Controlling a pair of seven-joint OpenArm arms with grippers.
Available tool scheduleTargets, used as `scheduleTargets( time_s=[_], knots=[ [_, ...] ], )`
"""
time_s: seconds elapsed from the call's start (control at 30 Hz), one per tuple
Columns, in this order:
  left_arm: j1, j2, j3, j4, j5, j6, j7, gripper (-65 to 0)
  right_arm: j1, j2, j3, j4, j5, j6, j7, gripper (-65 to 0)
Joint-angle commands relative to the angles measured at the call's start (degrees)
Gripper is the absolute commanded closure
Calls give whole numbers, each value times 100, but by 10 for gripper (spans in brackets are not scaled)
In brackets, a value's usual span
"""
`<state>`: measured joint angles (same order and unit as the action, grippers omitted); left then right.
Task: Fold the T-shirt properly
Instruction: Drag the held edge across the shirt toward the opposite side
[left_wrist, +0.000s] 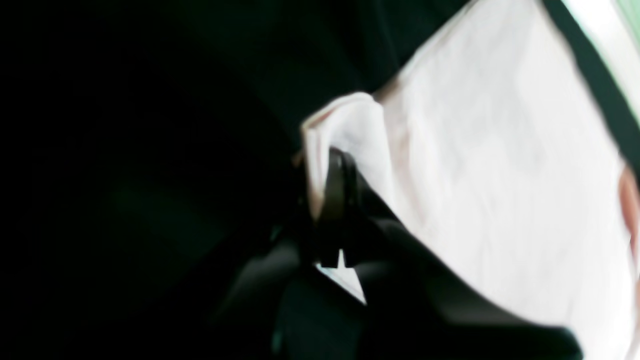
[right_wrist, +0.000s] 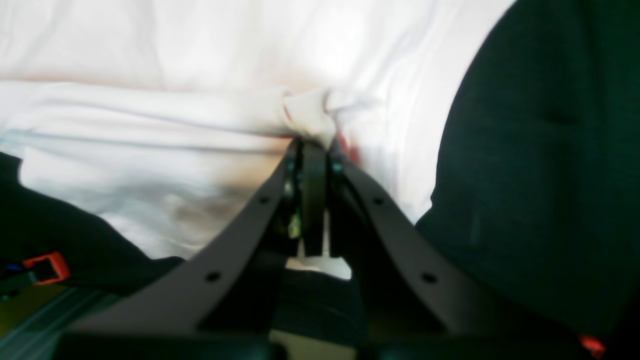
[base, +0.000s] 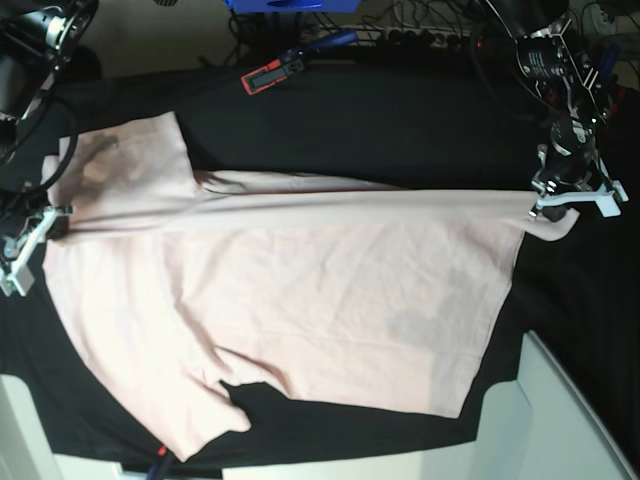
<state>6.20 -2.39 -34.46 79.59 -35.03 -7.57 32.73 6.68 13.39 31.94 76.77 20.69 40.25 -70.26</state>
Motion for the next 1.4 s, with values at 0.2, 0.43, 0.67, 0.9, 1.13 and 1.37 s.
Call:
scheduleTargets(
  time_s=[0.2, 0.43, 0.67, 0.9, 1.13, 1.37],
  knots=[
    [-378, -99, -260, -289, 8, 41, -218, 0, 145, 230, -377, -526, -42, -25, 674, 0],
    [-563, -82, -251, -315, 8, 41, -236, 0, 365, 318, -561, -1141, -42, -25, 1043, 0],
    [-791, -99, 57, -561, 17, 41, -236, 0, 559, 406, -561, -1167, -34, -25, 1149, 0],
    [-949, -20, 540, -720, 694, 41, -245, 0, 761, 512, -544, -1545, -34, -214, 1184, 0],
    [-1108, 129, 479, -764, 1072, 41, -245, 0, 761, 521, -482, -1651, -25, -284, 1378, 0],
    [-1336, 103, 523, -1010, 1125, 32, -218, 0, 761, 521, -474, -1642, -25, -302, 1378, -6]
  ],
)
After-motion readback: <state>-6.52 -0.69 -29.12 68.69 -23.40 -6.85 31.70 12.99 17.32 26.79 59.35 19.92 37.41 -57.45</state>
